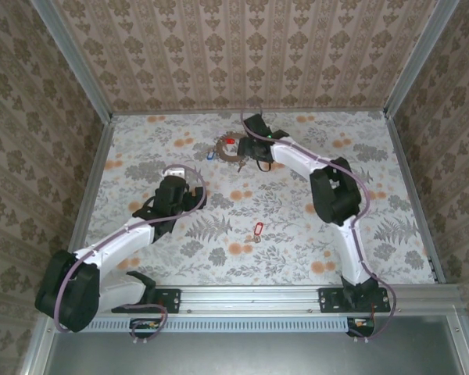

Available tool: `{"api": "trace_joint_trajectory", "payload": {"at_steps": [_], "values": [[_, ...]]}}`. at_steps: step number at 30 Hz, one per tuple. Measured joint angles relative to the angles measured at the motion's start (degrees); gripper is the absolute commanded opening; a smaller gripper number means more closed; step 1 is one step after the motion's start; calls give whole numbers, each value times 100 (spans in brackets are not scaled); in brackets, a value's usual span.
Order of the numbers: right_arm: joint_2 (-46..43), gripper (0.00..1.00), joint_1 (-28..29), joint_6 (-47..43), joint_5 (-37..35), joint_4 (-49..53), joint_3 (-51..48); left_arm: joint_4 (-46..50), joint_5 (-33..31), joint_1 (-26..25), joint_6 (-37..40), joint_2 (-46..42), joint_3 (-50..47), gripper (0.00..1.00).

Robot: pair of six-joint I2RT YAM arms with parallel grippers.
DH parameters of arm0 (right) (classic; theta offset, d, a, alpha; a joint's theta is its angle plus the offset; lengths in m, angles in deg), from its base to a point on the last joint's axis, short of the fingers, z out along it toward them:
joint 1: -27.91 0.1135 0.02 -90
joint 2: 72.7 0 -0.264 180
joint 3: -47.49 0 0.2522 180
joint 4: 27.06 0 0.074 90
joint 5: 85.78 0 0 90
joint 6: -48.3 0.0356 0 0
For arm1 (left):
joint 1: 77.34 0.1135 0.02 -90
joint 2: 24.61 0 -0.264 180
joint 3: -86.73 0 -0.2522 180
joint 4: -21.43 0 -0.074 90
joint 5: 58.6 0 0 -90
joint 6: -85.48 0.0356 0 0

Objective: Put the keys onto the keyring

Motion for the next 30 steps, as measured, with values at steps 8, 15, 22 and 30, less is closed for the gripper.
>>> {"api": "trace_joint_trajectory", "payload": {"at_steps": [8,15,22,30], "values": [[1569,86,214,-9,-1235,1204,2273,-39,133,63,13,33,-2,100],[2221,86,219,33,-1233,1786,3143,-63,201,83,13,66,-2,100],[2218,86,190,208,-1134,2079,3171,-87,221,87,13,66,-2,100],[1290,85,201,199,-927,1858,1587,-101,262,122,13,66,-2,100]]}}
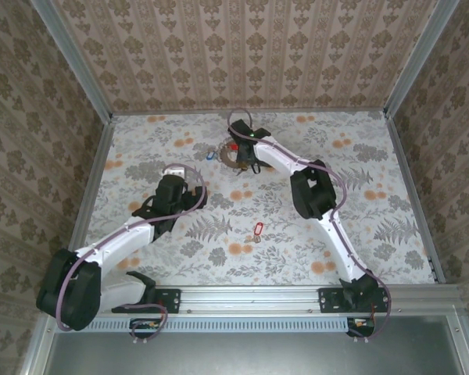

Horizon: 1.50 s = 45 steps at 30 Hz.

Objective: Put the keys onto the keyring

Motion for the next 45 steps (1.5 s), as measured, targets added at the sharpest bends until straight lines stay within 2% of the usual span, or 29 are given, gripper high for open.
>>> {"api": "trace_joint_trajectory", "payload": {"at_steps": [7,16,24,36,38,43,45], "values": [[-1478,84,125,-221,348,-568,-2446,-7,2,2,0,-2,0,100],[-2736,77,328,-1204,1432,-1537,-4489,-20,7,2,0,-2,0,100],[-3254,77,420,-1908,2114,-1768,-5056,-20,63,2,0,0,0,100],[-4583,78,457,-2673,2288,-1705,-5327,-20,184,2,2,140,2,100],[-4819,76,490,-2736,2441,-1657,-5493,-22,223,2,4,140,2,100],[-5167,55,629,-2776,3228,-1228,-5757,-24,299,2,28,140,2,100],[-5200,55,660,-2765,3659,-1099,-5818,-26,304,2,46,140,2,100]]}}
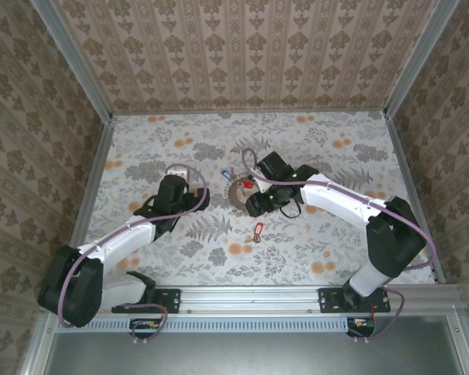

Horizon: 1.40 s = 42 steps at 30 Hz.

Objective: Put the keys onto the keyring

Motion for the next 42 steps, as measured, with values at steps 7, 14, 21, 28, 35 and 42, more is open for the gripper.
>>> {"api": "trace_joint_trajectory", "payload": {"at_steps": [7,14,21,28,35,42], "values": [[-22,59,13,2,885,363,-107,-2,24,0,4,0,0,100],[151,49,33,398,608,507,-107,-107,199,0,87,39,4,100],[726,41,186,1294,-234,608,-105,-122,240,0,90,87,11,100],[881,32,321,2479,-575,544,-162,-122,256,0,90,85,11,100],[1056,32,745,2857,-579,437,-240,-122,258,0,90,87,11,100],[1200,33,789,2894,-761,566,-59,-122,258,0,90,87,11,100]]}}
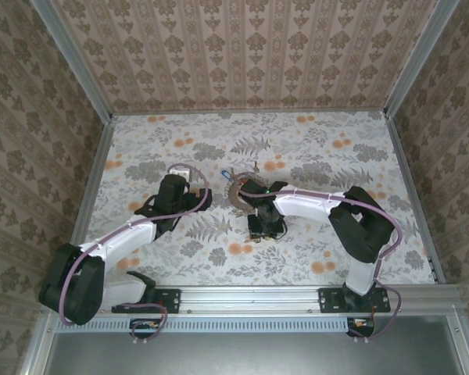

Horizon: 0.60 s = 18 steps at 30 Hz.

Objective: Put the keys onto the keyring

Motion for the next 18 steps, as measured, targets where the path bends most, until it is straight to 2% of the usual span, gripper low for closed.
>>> {"api": "trace_joint_trajectory", "payload": {"at_steps": [5,12,18], "values": [[-153,34,-310,-166,-264,13,326,-2,24,28,0,-2,0,100],[-334,23,-1283,-804,-326,-361,400,-37,46,39,0,-22,-2,100],[-170,28,-1596,-1237,-212,-417,688,-103,61,107,-2,-48,-17,100]]}}
